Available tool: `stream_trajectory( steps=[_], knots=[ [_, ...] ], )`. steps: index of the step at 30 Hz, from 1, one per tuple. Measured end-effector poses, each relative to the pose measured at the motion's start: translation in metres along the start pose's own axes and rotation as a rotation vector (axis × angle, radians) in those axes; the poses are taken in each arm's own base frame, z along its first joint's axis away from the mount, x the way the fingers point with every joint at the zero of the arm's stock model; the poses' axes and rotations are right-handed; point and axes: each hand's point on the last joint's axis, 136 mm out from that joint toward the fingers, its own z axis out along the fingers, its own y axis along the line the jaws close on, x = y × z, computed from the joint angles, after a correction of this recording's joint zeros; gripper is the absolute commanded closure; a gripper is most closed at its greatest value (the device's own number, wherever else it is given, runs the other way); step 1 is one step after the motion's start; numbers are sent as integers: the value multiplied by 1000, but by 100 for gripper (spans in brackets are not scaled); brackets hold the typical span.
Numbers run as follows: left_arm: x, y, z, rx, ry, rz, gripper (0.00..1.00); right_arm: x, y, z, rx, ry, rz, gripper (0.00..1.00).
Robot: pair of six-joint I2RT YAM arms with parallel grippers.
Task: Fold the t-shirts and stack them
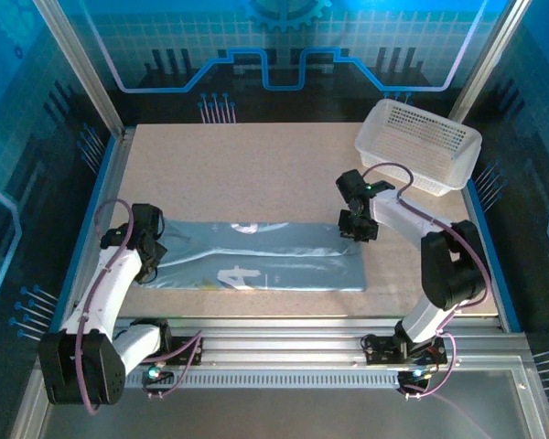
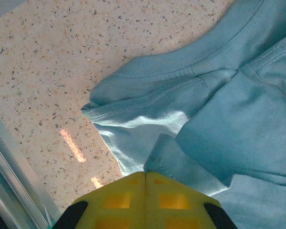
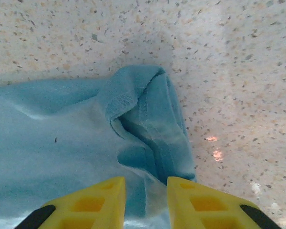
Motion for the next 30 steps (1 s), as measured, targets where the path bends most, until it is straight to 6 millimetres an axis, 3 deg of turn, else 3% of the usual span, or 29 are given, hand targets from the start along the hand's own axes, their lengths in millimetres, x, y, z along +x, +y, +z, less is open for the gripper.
stream_trajectory(
  steps=[6, 12, 19, 21, 23, 26, 30],
  knots=[
    [0, 0, 0, 0, 0, 0, 100, 12, -4, 17, 8, 72, 10, 73],
    [0, 0, 0, 0, 0, 0, 100, 32, -25, 22, 43, 123, 23, 100],
    [0, 0, 0, -1, 0, 0, 100, 39, -38, 16, 27, 138, 59, 100],
    [0, 0, 0, -1, 0, 0, 100, 34, -41, 6, 8, 109, 81, 100],
    [0, 0, 0, -1, 0, 0, 100, 24, -44, -8, -17, 67, 106, 90],
    [0, 0, 0, -1, 0, 0, 100, 1, -40, -22, -46, 14, 134, 84],
    [0, 0, 0, -1, 0, 0, 100, -30, -27, -24, -65, -19, 133, 75]
  ],
)
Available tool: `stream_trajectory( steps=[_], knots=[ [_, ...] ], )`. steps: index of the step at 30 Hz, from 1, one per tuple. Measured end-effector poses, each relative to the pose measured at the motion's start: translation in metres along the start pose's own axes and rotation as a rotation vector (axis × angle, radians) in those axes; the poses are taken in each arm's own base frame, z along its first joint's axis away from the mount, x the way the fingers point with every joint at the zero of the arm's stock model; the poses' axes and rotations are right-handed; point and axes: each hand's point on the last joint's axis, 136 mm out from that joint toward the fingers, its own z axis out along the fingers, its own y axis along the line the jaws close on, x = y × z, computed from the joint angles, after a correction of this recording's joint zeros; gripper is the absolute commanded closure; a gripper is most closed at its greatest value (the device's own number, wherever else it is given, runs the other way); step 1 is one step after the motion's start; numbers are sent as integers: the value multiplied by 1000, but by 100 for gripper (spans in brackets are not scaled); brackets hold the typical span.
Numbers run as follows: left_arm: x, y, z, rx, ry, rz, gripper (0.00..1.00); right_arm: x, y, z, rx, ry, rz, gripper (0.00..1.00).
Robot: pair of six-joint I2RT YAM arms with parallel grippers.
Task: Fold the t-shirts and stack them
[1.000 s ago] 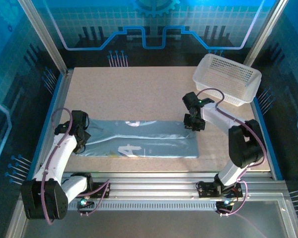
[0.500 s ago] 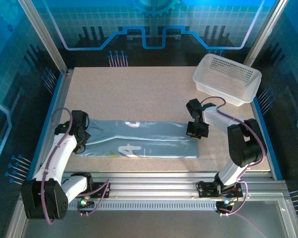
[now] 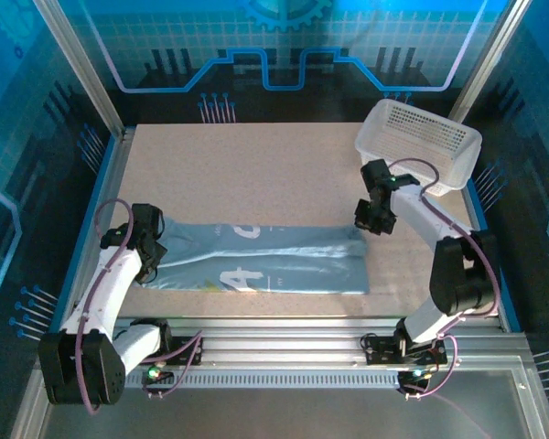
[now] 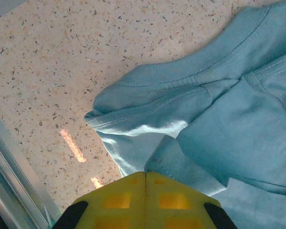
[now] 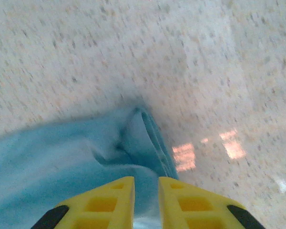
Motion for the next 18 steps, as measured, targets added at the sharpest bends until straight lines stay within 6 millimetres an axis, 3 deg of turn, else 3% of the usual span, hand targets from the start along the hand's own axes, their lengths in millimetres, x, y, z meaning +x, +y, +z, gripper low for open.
stream_trajectory(
  steps=[9, 18],
  knots=[
    [0, 0, 0, 0, 0, 0, 100, -2, 5, 24, 23, 51, -4, 68],
    [2, 2, 3, -7, 4, 2, 100, -7, 33, 48, 0, 95, -53, 64]
  ],
)
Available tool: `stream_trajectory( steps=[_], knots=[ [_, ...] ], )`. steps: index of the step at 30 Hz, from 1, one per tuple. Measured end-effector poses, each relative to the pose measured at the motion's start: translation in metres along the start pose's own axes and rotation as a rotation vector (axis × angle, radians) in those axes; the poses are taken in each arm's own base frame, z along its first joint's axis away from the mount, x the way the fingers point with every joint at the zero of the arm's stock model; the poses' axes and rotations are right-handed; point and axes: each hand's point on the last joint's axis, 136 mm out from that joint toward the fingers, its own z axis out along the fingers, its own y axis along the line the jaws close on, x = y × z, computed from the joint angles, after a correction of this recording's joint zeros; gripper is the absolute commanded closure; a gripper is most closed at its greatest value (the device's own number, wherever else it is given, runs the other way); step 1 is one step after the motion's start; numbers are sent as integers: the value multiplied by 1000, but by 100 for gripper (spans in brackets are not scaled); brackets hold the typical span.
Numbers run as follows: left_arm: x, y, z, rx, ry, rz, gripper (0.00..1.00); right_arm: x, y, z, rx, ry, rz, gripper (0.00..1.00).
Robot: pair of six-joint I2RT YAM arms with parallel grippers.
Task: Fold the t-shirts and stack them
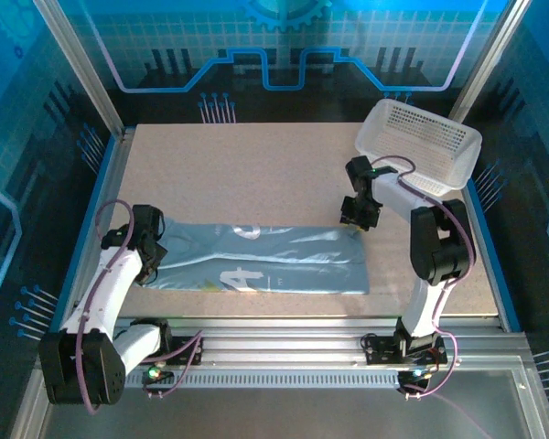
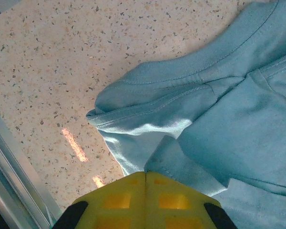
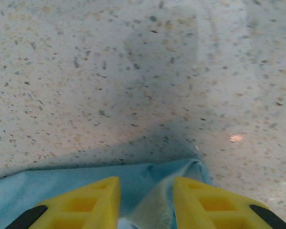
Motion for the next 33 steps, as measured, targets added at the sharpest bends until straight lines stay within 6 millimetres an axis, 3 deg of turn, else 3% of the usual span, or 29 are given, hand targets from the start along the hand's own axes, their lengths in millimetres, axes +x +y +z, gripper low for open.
stream_trajectory(
  steps=[11, 22, 25, 29, 33],
  knots=[
    [0, 0, 0, 1, 0, -1, 100, 11, -12, 4, 75, 46, -33, 65],
    [0, 0, 0, 0, 0, 0, 100, -3, -48, 7, 128, 65, 0, 77],
    [0, 0, 0, 0, 0, 0, 100, -8, -57, 1, 136, 48, 14, 75],
    [0, 0, 0, -1, 1, 0, 100, -7, -45, -15, 116, 1, -30, 63],
    [1, 0, 1, -7, 4, 2, 100, 9, -7, -23, 99, -27, -156, 53]
  ],
)
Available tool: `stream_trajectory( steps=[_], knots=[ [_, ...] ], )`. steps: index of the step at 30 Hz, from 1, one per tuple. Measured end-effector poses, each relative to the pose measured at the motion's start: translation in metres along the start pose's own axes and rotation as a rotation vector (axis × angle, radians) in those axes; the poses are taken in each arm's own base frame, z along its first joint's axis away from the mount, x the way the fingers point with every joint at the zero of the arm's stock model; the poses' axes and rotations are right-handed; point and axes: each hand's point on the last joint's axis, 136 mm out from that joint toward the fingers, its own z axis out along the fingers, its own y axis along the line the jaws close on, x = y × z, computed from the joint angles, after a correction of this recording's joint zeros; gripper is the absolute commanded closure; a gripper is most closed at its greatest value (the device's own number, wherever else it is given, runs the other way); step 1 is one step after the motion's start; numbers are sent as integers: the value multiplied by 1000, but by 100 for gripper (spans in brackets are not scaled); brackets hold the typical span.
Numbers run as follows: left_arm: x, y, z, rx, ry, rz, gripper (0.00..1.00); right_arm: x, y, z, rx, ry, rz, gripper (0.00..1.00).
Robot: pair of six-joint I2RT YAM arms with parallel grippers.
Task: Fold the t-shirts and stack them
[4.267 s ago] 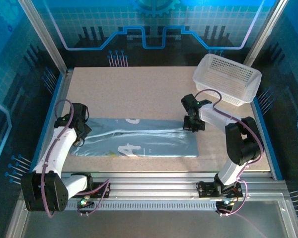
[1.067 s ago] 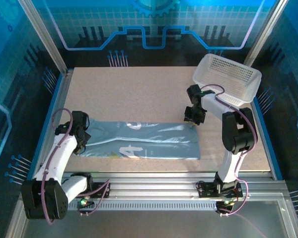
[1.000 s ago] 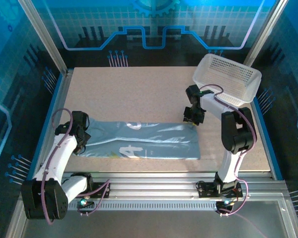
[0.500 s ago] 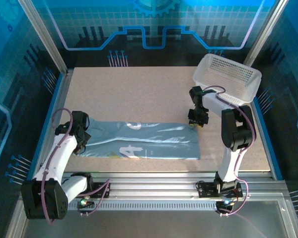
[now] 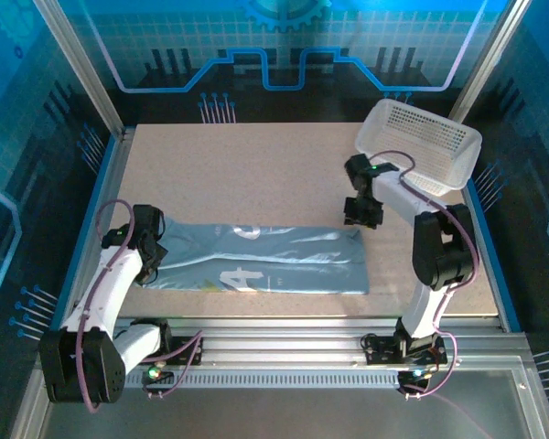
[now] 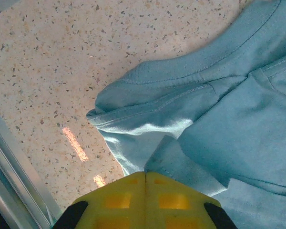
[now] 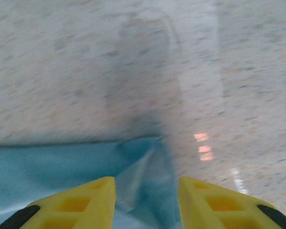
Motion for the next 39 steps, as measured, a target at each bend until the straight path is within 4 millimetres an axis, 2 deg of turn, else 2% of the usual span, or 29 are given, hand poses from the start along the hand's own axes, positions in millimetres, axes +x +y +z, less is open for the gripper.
stream_trajectory(
  steps=[3, 5, 10, 16, 24, 27, 30, 33, 36, 39],
  knots=[
    [0, 0, 0, -2, 1, 1, 100, 13, 21, 2, -1, 9, -78, 49],
    [0, 0, 0, -2, 1, 1, 100, 17, 22, 7, 17, 26, -93, 48],
    [0, 0, 1, -3, 2, 2, 100, 17, 10, 21, 95, 43, -106, 49],
    [1, 0, 2, -8, 5, 4, 100, 13, -5, 34, 163, 59, -133, 60],
    [1, 0, 2, -10, 5, 4, 100, -5, -45, 34, 193, 54, -61, 66],
    [0, 1, 3, -17, 2, 6, 100, -5, -58, 30, 193, 52, -33, 72],
    [0, 1, 3, -18, 3, 6, 100, -4, -65, 23, 184, 43, -10, 73],
    [0, 1, 3, -18, 3, 6, 100, -5, -62, 13, 158, 16, 5, 66],
    [0, 1, 3, -20, 4, 7, 100, -6, -49, 1, 105, -16, 16, 57],
    [1, 1, 3, -21, 5, 7, 100, -5, -34, -5, 41, -24, 38, 57]
  ],
)
